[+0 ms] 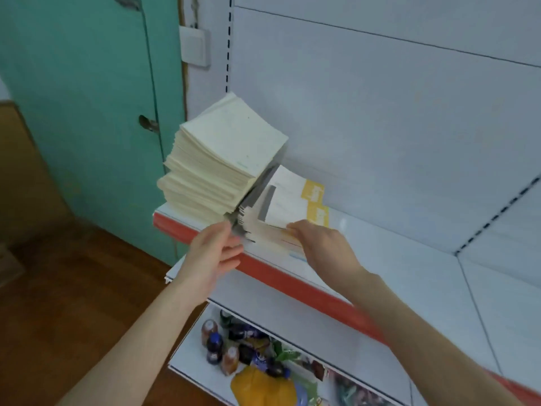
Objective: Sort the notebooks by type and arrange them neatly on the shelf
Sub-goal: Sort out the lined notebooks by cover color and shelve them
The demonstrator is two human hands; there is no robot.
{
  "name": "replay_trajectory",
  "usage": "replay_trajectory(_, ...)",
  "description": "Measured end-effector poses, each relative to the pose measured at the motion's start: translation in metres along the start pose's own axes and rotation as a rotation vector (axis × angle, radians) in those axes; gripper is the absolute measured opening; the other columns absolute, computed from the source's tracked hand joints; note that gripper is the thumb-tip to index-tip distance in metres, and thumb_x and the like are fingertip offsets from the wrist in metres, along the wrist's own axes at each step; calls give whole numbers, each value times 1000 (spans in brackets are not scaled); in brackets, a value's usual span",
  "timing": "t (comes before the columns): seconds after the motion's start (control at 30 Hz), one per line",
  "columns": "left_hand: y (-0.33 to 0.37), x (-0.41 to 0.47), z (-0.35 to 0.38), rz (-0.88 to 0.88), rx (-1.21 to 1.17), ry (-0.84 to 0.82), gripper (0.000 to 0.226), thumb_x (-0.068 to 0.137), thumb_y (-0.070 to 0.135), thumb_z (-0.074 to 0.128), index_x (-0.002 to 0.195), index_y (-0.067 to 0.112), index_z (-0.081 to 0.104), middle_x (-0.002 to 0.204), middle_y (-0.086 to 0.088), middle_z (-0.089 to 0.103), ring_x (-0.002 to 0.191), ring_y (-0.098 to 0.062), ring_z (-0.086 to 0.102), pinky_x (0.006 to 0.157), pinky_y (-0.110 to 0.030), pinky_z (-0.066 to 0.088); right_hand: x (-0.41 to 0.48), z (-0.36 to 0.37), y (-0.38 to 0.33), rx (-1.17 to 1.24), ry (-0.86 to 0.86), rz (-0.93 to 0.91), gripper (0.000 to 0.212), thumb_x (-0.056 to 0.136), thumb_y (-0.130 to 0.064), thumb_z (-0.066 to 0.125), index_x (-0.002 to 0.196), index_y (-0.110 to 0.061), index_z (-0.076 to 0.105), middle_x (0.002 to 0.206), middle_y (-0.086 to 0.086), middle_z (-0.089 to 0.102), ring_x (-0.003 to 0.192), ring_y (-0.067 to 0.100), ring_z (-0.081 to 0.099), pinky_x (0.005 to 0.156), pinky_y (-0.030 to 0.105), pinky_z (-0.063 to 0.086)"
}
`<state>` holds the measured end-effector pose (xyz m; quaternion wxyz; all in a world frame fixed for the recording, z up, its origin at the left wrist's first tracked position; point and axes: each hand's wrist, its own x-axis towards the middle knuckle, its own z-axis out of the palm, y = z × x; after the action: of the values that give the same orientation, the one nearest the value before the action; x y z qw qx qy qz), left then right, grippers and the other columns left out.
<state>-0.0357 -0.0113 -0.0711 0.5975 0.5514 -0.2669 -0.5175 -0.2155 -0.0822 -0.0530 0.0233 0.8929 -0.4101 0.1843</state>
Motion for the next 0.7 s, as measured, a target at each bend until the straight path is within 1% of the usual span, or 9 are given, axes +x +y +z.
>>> replay_trajectory(0.07,6,3,4,-142,-162,-86,34,96,32,46,121,10,49,104,-17,63,101,-35,60,79,-42,50,-30,-4,-24,43,130,-74,22,89,-18,42,94,-10,63,69,5,68,58,25,65,40,26,46)
replay_trajectory(0.1,8,1,7,-186,-172,-141,32,96,32,46,115,8,55,98,-17,66,94,-35,62,75,-42,49,-43,-2,-37,66,133,-117,27,92,-22,39,92,-10,63,71,5,69,61,24,66,41,27,48)
replay_trajectory(0.17,8,-2,9,-186,-8,-233,22,94,20,50,110,10,61,93,-13,68,82,-31,64,71,-38,49,-65,2,-61,54,17,-219,39,98,-27,32,97,-9,66,92,7,72,82,24,69,65,31,56)
replay_trajectory(0.27,5,-4,-6,-111,293,-228,32,89,-3,49,111,18,59,96,-6,67,85,-25,64,77,-40,50,-62,-10,-72,226,-212,-168,37,97,-32,41,125,-12,55,126,2,59,116,16,55,97,23,43)
replay_trajectory(0.33,4,-6,-24,-133,263,-216,41,88,-7,48,118,19,56,103,-7,67,92,-26,63,79,-40,51,-40,-16,-58,419,-241,-29,41,96,-34,44,134,-17,47,135,-2,52,123,12,47,98,15,33)
replay_trajectory(0.4,2,-11,-42,-152,192,-196,44,88,-6,49,124,18,54,108,-11,67,96,-29,64,77,-39,51,-1,-11,-33,417,-136,150,43,96,-34,44,136,-17,44,137,1,49,127,16,44,99,21,33)
replay_trajectory(0.47,2,-15,-58,-137,181,-171,45,88,-5,49,124,21,54,109,-10,67,97,-29,64,78,-39,51,36,3,-11,277,-153,229,53,96,-37,44,144,-16,31,149,6,33,137,20,29,108,29,25)
replay_trajectory(0.57,0,-22,-75,-121,211,-151,43,89,-4,48,121,24,55,104,-6,70,93,-27,66,75,-39,52,66,32,15,110,-352,279,68,93,-48,44,148,-20,16,156,7,14,143,22,12,114,35,13)
replay_trajectory(0.7,-6,-26,-86,-134,173,-142,41,89,-2,49,117,27,56,101,-6,71,92,-28,68,74,-41,52,63,41,15,31,-361,178,48,98,-38,38,137,-10,41,137,16,43,128,30,37,104,36,29)
